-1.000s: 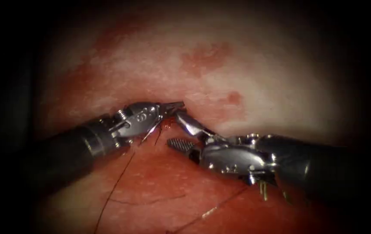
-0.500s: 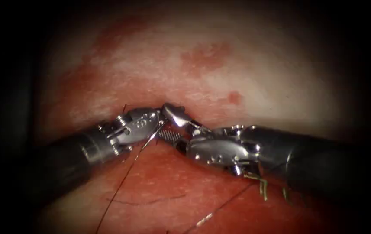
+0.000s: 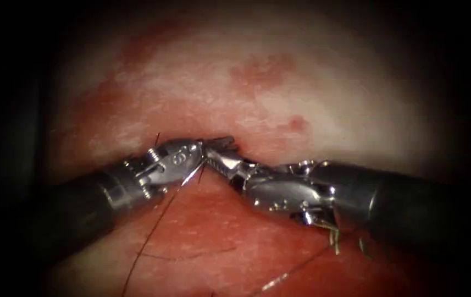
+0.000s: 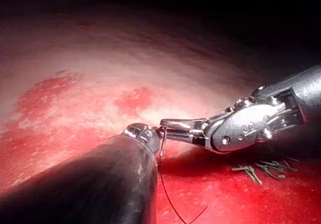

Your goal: Wound Closure

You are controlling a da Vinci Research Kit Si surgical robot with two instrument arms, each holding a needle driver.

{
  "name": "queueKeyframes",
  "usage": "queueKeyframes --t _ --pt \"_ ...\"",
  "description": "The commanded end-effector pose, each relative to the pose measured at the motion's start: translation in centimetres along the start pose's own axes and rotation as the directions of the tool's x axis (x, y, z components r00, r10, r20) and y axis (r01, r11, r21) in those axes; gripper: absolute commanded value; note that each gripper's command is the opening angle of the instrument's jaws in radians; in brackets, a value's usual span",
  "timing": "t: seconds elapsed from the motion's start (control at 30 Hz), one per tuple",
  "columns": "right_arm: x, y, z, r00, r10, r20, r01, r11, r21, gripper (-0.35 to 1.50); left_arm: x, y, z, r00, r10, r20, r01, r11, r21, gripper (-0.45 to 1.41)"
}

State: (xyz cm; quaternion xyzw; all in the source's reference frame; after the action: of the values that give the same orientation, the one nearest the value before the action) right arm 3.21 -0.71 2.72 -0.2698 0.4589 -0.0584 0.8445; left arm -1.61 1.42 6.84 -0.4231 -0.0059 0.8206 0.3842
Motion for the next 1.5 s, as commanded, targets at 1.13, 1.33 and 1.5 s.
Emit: queueKeyframes --t 1.13,1.33,1.5 --pt "-0.99 0.51 -0.04 0.455 0.886 -0.089 -0.817 0.455 0.354 -0.35 0.17 0.26 -0.19 0.96 -0.263 -0.094 0.22 0.919 -0.327 0.67" --pt "-1.0 0.53 -0.02 0.42 0.89 -0.178 -0.797 0.455 0.397 -0.35 0.16 0.24 -0.19 0.937 -0.343 -0.07 0.294 0.878 -0.377 0.66" --pt "-0.95 0.55 -0.04 0.389 0.896 -0.215 -0.781 0.445 0.439 -0.35 0.01 0.12 -0.1 0.908 -0.417 -0.044 0.372 0.849 -0.375 0.66"
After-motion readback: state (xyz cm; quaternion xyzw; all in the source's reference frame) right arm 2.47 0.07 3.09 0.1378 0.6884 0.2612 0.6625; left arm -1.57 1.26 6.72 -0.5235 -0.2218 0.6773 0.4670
